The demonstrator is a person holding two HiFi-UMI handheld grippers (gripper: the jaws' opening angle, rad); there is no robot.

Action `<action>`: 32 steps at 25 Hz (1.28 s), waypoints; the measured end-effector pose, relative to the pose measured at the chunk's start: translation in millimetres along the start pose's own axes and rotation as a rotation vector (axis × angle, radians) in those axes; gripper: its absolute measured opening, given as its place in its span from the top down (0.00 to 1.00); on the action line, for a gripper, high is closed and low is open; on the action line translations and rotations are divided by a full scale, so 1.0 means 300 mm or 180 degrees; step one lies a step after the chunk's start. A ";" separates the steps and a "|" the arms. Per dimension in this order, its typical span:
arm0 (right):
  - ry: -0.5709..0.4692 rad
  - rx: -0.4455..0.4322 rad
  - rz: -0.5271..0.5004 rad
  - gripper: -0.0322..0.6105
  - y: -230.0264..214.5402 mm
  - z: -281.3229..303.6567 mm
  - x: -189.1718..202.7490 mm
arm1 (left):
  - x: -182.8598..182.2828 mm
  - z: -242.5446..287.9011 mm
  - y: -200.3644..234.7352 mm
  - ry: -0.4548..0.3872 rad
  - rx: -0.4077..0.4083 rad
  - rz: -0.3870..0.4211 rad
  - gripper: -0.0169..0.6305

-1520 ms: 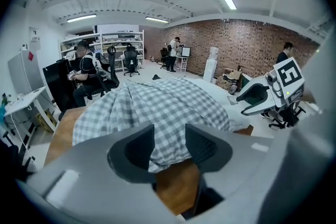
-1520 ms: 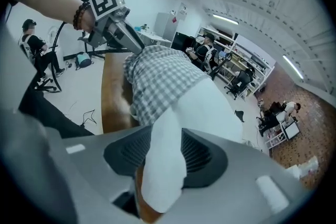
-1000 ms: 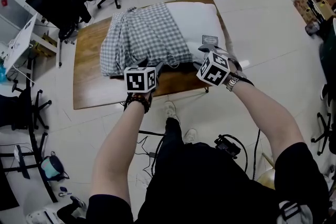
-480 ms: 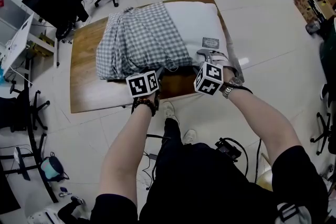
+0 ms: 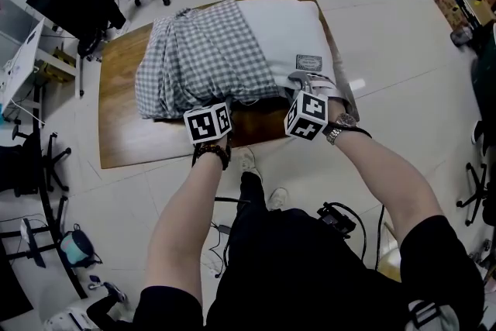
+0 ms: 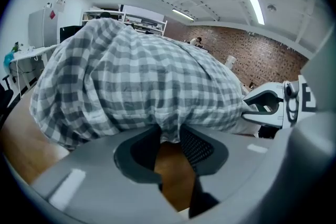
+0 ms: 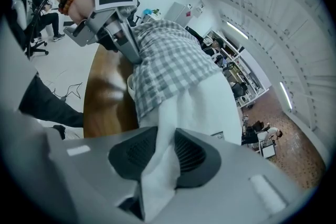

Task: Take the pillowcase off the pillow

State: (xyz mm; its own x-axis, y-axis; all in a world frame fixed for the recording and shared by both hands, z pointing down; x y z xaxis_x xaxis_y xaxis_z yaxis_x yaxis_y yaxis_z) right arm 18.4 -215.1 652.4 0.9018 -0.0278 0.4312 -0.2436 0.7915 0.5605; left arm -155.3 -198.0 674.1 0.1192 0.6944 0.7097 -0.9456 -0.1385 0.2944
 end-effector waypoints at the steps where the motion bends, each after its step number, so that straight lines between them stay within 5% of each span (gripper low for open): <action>1: 0.0005 0.0029 0.0000 0.81 -0.010 -0.004 0.009 | -0.004 -0.004 -0.007 0.0001 -0.0017 0.0047 0.83; 4: -0.0006 0.0117 0.0018 0.93 -0.035 -0.030 0.044 | -0.002 -0.036 -0.023 0.0020 -0.0079 0.0121 0.95; 15: 0.0086 0.0303 0.0155 0.94 -0.113 -0.165 0.203 | 0.014 -0.218 0.144 -0.0140 -0.0373 -0.0142 0.96; 25: 0.0146 0.0215 0.0334 0.94 -0.086 -0.205 0.211 | 0.006 -0.306 0.253 -0.0155 -0.0567 -0.0221 0.96; 32: 0.0034 -0.0023 0.0389 0.78 -0.025 -0.252 0.160 | 0.038 -0.326 0.161 0.0042 -0.0284 -0.0173 0.90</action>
State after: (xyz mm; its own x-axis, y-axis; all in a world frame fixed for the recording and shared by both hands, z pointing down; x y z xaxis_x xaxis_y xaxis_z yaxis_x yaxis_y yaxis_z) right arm 90.4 -176.3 615.6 0.8693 0.0755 0.4884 -0.3492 0.7931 0.4991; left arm -229.3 -127.7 633.9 0.1675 0.7085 0.6855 -0.9611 -0.0375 0.2736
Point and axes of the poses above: the fingertips, and each gripper's own axes: z forward along the fingers, y to its left, x out of its underside, the point moved 2 cm from there along -z, backward along the fingers, and after that the axes turned 1 degree about -z, right-handed, at the moved point
